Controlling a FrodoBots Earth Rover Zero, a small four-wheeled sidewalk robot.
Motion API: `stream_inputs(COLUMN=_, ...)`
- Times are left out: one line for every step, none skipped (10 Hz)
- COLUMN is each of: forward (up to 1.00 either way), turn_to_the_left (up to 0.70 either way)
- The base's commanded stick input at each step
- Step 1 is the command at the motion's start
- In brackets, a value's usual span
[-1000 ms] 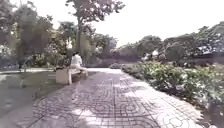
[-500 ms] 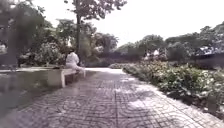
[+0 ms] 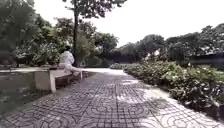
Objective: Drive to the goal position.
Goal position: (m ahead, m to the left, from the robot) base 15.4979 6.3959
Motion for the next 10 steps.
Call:
stream_inputs(forward=1.00, turn_to_the_left=0.00)
stream_inputs(forward=1.00, turn_to_the_left=0.00)
stream_inputs(forward=1.00, turn_to_the_left=0.00)
stream_inputs(forward=1.00, turn_to_the_left=0.00)
stream_inputs(forward=1.00, turn_to_the_left=0.00)
stream_inputs(forward=1.00, turn_to_the_left=0.00)
stream_inputs(forward=1.00, turn_to_the_left=0.00)
stream_inputs(forward=1.00, turn_to_the_left=0.00)
stream_inputs(forward=1.00, turn_to_the_left=0.00)
stream_inputs(forward=1.00, turn_to_the_left=0.00)
